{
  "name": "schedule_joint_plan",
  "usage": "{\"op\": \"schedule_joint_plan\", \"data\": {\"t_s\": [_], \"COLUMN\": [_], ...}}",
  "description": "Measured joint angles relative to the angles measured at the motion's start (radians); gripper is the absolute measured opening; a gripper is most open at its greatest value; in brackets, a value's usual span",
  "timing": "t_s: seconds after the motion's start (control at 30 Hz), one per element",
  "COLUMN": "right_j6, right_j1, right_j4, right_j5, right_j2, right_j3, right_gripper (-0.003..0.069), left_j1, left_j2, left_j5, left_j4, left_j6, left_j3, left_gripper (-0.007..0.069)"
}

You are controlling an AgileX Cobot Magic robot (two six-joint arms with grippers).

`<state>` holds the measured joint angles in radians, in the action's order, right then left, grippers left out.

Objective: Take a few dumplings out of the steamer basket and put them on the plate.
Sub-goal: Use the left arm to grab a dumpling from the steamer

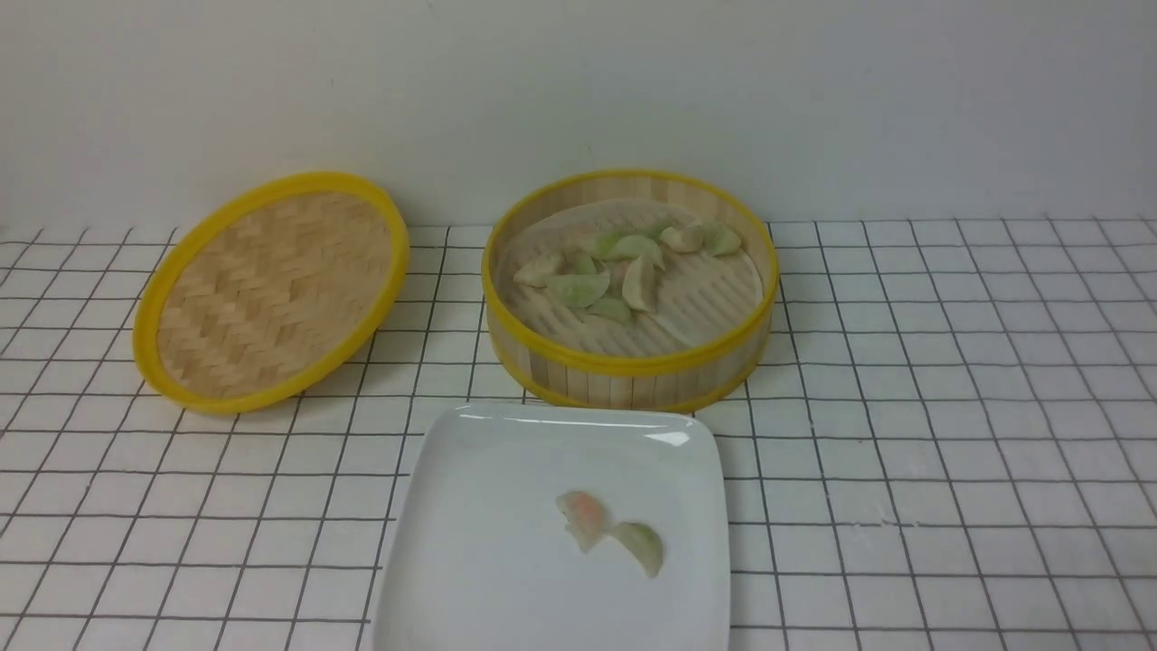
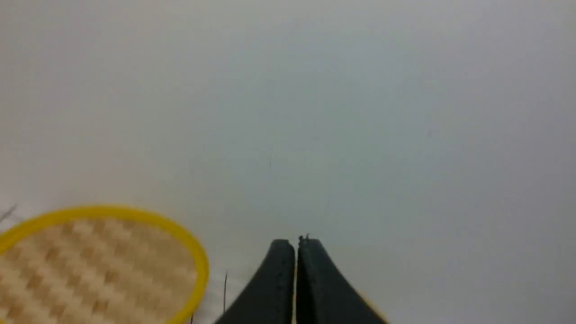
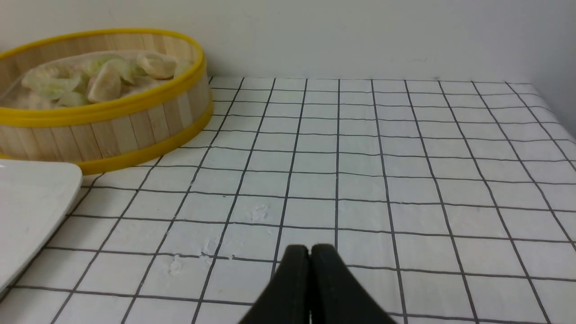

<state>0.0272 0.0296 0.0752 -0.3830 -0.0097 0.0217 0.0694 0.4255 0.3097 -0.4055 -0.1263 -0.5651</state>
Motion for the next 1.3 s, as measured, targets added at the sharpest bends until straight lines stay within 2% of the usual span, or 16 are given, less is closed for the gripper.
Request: {"op": "schedule_joint_plan", "data": {"t_s": [0.07, 0.2, 0.33, 0.47, 0.7, 0.9, 1.13, 1.3], "right_j6": [0.000, 0.000, 0.000, 0.000, 0.000, 0.000, 0.000, 0.000], "right_j1": [0.000, 0.000, 0.000, 0.000, 0.000, 0.000, 0.000, 0.000], "right_j4": [0.000, 0.000, 0.000, 0.000, 0.000, 0.000, 0.000, 0.000], "right_j5": [0.000, 0.000, 0.000, 0.000, 0.000, 0.000, 0.000, 0.000], "right_j2": [0.000, 0.000, 0.000, 0.000, 0.000, 0.000, 0.000, 0.000], "right_j3": [0.000, 0.000, 0.000, 0.000, 0.000, 0.000, 0.000, 0.000], "right_gripper": [-0.0010, -0.0010, -0.0010, -0.0010, -0.0010, -0.0010, -0.0010, -0.0010], "left_j1": [0.000, 0.000, 0.001, 0.047, 0.181, 0.284, 0.313, 0.313], "left_j2": [0.263, 0.637, 0.956, 1.221, 1.460, 1.775, 1.985, 2.073], "left_j5": [0.286, 0.579, 0.727, 0.841, 0.870, 0.919, 0.923, 0.924], "left_j4": [0.013, -0.018, -0.075, -0.046, 0.094, 0.183, 0.218, 0.218], "left_j6": [0.078, 0.288, 0.431, 0.469, 0.465, 0.460, 0.443, 0.564], "left_j3": [-0.232, -0.516, -0.740, -0.952, -1.222, -1.594, -1.892, -2.000], "left_gripper": [-0.0006, -0.0006, -0.0006, -0.0006, -0.0006, -0.0006, -0.0006, 0.0039]}}
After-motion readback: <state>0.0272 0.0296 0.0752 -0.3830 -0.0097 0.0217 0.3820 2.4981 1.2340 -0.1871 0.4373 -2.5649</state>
